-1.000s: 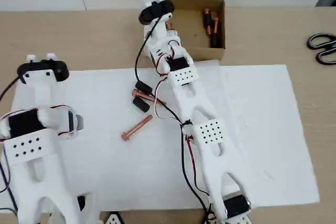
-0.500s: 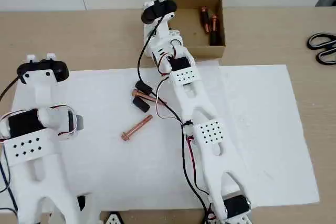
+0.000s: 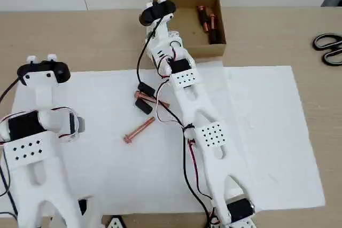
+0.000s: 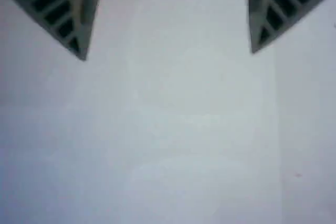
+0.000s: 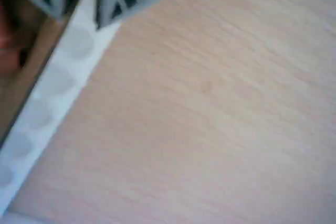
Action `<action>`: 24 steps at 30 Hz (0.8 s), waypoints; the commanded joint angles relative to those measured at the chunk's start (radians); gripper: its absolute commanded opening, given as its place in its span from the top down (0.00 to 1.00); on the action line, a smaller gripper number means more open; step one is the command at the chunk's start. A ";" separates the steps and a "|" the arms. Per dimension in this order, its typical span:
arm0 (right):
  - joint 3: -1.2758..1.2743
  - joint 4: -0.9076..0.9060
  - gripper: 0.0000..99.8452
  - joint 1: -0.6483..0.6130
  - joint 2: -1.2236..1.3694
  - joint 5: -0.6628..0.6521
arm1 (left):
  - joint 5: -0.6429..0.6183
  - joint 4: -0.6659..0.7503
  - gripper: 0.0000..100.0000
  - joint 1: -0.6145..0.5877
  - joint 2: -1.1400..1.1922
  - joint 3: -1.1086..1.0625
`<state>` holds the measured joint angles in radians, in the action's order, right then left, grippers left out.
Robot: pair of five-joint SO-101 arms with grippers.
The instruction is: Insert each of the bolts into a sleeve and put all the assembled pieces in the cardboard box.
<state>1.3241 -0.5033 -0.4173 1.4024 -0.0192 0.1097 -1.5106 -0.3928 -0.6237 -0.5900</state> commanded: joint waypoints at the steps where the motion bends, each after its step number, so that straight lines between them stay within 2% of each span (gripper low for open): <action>1: 0.049 0.002 1.00 -0.050 -0.016 -0.009 | 0.005 -0.002 0.81 0.005 -0.025 0.007; 24: 0.049 0.010 0.99 -0.064 -0.016 -0.009 | 0.005 -0.002 0.81 0.005 -0.025 0.004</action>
<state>1.3241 -0.5033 -0.4404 1.4024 -0.0207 0.1097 -1.5106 -0.3928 -0.6237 -0.5900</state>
